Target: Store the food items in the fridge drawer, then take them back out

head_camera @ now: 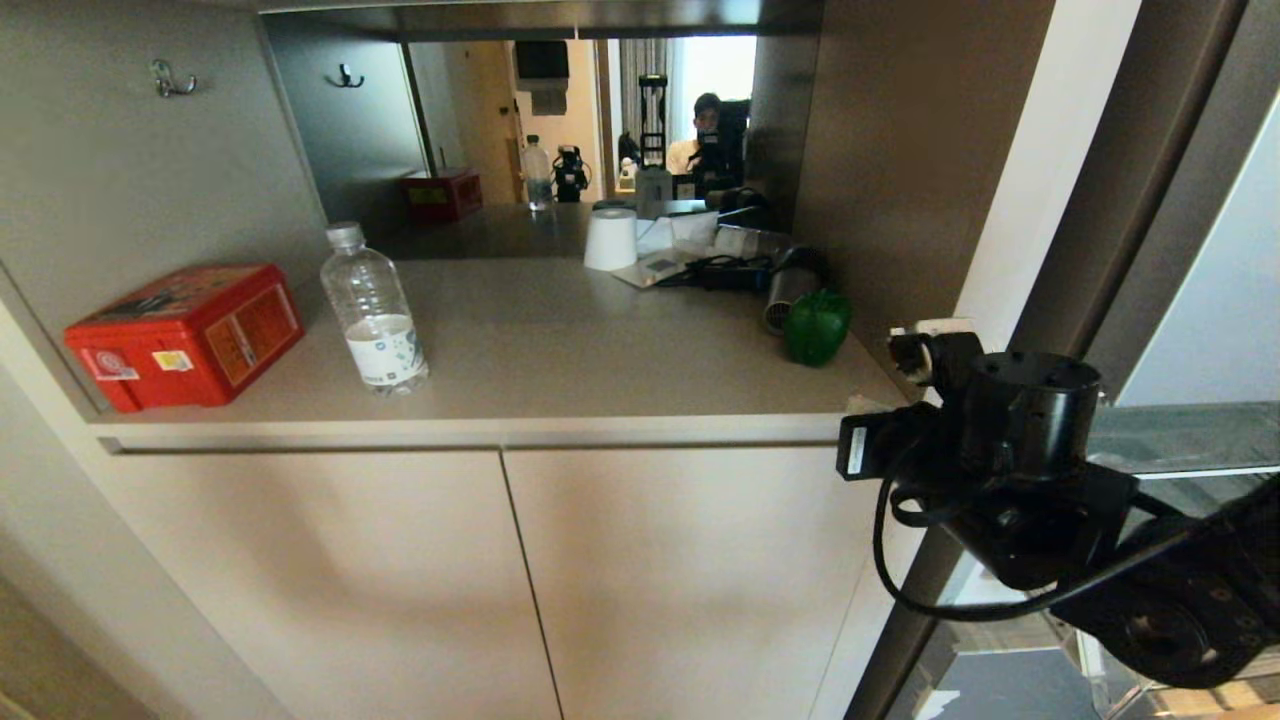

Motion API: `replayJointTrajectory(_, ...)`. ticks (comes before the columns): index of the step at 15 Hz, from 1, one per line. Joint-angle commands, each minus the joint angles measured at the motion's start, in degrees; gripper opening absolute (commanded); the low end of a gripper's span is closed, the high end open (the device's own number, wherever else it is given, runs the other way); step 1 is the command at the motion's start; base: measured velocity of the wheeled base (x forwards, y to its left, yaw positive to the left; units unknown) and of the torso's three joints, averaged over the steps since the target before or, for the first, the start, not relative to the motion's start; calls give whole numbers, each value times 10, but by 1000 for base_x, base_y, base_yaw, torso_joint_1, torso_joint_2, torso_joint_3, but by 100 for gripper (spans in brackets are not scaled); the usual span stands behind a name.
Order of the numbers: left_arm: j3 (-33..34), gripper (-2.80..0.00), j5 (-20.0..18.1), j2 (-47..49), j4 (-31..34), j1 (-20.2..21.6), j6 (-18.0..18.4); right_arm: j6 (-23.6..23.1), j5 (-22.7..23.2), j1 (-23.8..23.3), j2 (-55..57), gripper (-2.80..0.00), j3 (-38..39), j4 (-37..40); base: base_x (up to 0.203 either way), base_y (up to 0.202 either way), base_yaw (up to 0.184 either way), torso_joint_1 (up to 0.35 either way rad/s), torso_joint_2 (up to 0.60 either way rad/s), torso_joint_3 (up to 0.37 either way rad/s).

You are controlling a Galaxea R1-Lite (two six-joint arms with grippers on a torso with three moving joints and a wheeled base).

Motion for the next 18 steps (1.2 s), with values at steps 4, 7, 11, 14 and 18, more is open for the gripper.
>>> replayJointTrajectory(4, 6, -280, 0, 0, 0, 0, 0, -4, -10, -1, 12, 0, -61, 60, 0, 0, 0, 0, 0, 0)
replayJointTrajectory(7, 6, -280, 0, 0, 0, 0, 0, -7, -8, -3, -2, 0, -102, 143, 0, 0, 0, 0, 0, 0)
replayJointTrajectory(11, 6, -280, 0, 0, 0, 0, 0, -2, -4, -6, -21, 0, -189, 331, 0, 0, 0, 0, 0, 0)
replayJointTrajectory(14, 6, -280, 0, 0, 0, 0, 0, 2, -2, -7, -25, 0, -226, 363, 0, 0, 0, 0, 0, 0)
replayJointTrajectory(18, 6, -280, 0, 0, 0, 0, 0, 3, -6, -16, 38, 0, -286, 340, 0, 0, 0, 0, 0, 0)
